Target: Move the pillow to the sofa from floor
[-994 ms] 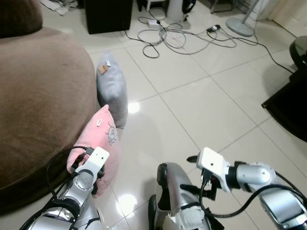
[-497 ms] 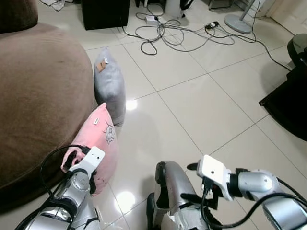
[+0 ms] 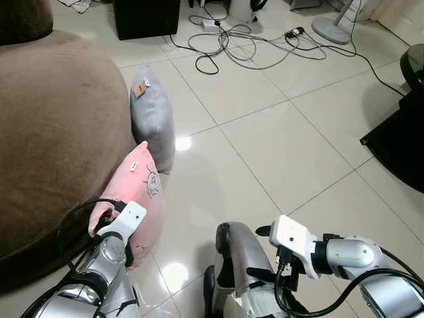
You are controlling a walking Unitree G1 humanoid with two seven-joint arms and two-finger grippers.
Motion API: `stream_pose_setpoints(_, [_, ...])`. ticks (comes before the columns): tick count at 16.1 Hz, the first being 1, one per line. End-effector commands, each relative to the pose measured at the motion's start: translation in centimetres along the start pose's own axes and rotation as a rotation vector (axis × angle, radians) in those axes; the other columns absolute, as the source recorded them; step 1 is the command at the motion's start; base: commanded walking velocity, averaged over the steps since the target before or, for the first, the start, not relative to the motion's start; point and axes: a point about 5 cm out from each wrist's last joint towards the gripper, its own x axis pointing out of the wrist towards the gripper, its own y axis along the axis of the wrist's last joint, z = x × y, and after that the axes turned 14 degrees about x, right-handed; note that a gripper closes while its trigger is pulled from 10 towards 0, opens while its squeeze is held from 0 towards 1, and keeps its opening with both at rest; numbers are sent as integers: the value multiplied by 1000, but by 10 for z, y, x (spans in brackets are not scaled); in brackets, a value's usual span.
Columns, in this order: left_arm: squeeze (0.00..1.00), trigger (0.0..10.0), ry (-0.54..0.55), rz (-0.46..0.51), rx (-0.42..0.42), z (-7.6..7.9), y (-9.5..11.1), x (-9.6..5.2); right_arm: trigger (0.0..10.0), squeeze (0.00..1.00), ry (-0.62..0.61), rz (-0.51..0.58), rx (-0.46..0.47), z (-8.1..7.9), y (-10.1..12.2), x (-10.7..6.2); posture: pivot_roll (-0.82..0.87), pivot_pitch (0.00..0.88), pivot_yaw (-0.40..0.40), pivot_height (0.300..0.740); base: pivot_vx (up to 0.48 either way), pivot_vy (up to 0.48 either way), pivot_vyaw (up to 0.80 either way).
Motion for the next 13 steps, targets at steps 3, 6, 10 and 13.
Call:
stream_pose_setpoints(3, [0, 0, -25, 28, 4, 7, 4, -2, 10000, 0, -4, -15, 22, 1, -4, 2, -142, 183, -225, 546, 0, 0, 0])
stream_pose_setpoints(6, [0, 0, -28, 35, -2, 6, 5, -1, 10000, 0, -7, -12, 21, 2, -4, 4, -134, 176, -220, 546, 0, 0, 0])
stream_pose_setpoints(10, [0, 0, -46, 62, -39, 10, 10, -2, 10000, 0, -10, 6, 31, -1, -5, 9, -107, 152, -210, 546, 0, 0, 0])
stream_pose_setpoints(13, [0, 0, -42, 77, -39, 14, 11, -4, 10000, 0, -19, 18, 38, -2, -6, 14, -92, 132, -199, 546, 0, 0, 0])
